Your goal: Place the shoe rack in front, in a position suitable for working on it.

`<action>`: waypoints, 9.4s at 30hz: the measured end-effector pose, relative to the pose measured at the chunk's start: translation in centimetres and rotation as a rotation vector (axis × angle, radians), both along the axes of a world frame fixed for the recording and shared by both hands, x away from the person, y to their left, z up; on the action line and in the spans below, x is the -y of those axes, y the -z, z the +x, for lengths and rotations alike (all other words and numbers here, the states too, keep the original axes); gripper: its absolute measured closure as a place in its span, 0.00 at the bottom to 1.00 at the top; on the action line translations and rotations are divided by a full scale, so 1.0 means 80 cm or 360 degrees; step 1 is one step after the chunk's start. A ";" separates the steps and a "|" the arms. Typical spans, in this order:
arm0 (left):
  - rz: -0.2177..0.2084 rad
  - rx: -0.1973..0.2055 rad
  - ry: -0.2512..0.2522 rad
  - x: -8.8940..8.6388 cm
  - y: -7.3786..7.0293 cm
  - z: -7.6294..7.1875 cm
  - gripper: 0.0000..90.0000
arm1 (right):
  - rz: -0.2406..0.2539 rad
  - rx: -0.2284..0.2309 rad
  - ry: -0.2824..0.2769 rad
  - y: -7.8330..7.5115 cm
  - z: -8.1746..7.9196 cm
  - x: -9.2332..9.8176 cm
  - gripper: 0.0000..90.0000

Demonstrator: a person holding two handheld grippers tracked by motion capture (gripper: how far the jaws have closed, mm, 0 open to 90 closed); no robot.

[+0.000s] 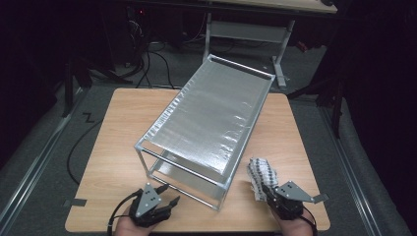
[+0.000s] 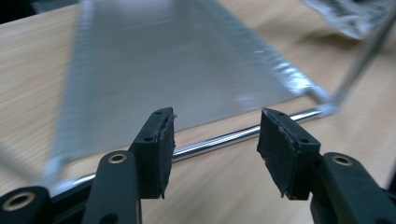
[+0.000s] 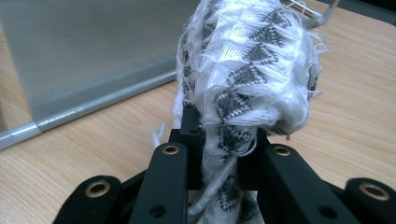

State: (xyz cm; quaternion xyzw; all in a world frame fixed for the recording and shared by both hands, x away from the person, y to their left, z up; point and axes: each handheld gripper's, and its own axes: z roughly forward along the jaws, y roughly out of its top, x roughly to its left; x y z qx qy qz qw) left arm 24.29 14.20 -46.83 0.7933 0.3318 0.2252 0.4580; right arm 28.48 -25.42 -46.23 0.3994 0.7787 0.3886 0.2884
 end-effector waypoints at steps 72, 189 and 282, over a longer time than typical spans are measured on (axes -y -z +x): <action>-0.0039 0.0110 0.0296 0.050 -0.025 -0.064 0.88 | -0.0129 -0.0308 -0.0361 0.044 0.078 -0.165 0.87; -0.0012 0.0072 0.0132 0.006 -0.027 -0.043 0.88 | -0.0038 -0.0202 -0.0491 0.051 -0.017 -0.216 0.73; -0.0029 0.0111 0.0083 -0.024 -0.022 -0.045 0.88 | -0.0041 -0.0143 0.0622 0.049 0.097 0.074 0.77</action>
